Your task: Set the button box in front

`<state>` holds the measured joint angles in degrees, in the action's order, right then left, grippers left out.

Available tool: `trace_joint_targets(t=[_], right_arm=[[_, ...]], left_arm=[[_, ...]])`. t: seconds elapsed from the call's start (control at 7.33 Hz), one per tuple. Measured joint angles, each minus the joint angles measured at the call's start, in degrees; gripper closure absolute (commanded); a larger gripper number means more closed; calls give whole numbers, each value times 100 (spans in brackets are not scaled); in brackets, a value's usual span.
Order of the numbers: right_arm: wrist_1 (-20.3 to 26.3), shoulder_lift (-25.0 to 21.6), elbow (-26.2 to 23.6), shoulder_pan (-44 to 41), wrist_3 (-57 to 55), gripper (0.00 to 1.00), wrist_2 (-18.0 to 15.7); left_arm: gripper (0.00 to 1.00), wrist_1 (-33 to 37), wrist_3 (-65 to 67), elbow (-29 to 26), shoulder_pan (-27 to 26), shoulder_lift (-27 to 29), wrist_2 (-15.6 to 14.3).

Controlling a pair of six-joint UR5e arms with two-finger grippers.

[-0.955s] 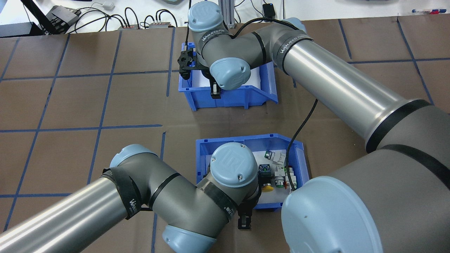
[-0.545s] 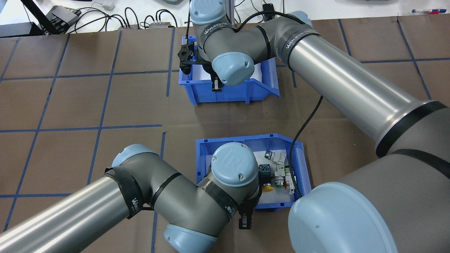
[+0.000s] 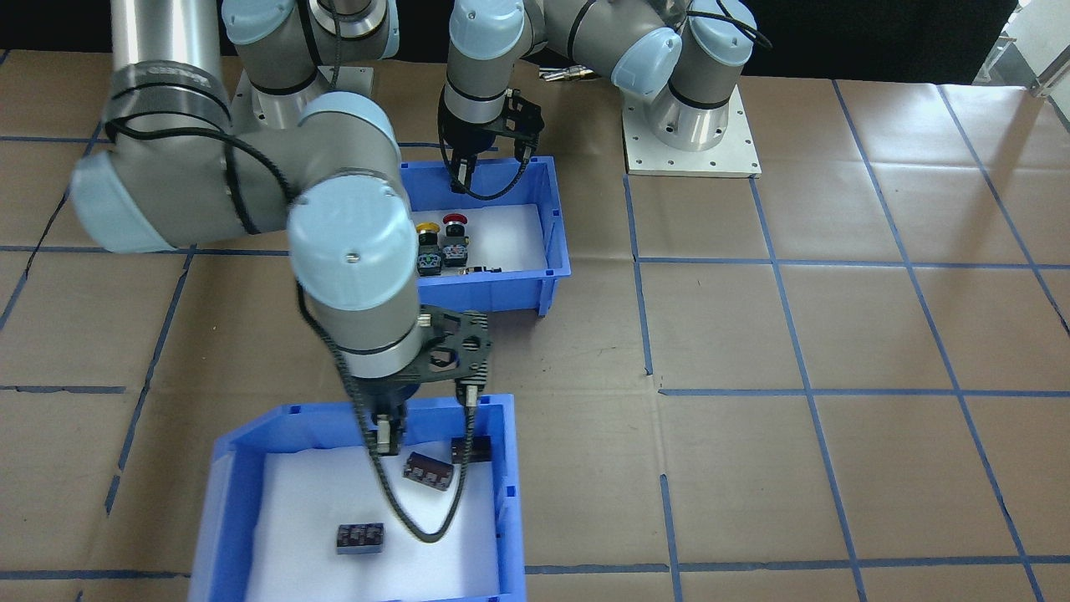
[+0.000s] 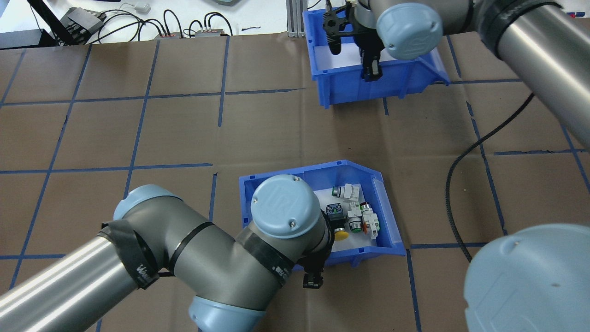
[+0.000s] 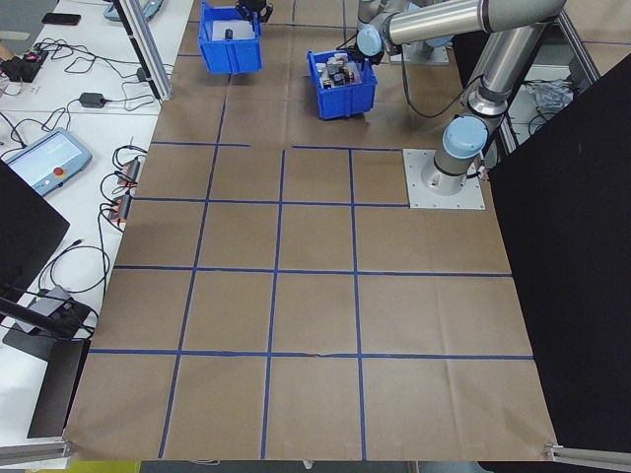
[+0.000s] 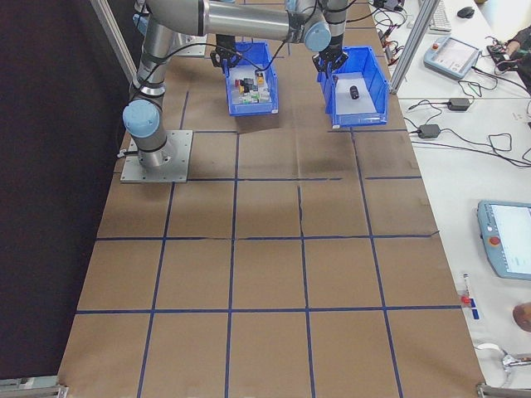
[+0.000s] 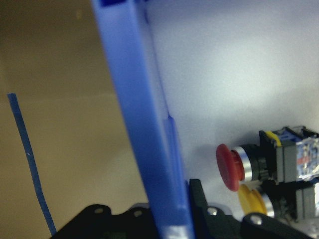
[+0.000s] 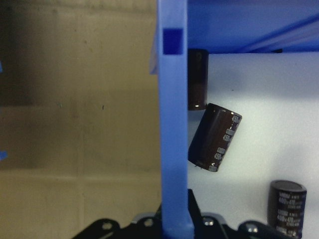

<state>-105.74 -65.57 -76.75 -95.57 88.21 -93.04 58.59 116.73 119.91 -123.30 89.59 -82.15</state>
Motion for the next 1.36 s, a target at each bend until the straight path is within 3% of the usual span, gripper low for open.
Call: trace_joint_targets(t=[0.27,0.55,0.82,1.36], right_arm=[[9,-457,-457,777,891,97,7],[-56,-969,-1131,1491,1745,97,56],[-126,-1564,-1906,1978,2246,97,87],[-427,-2580,-3163,2692,2997,97,263]], left_arm=[[100,370,-949,-71,788,-321,-92],[100,440,-1854,-443,1476,-190,-105],[100,447,-2180,-1341,1700,561,-108],[100,486,-2153,-3762,1593,2715,-70]])
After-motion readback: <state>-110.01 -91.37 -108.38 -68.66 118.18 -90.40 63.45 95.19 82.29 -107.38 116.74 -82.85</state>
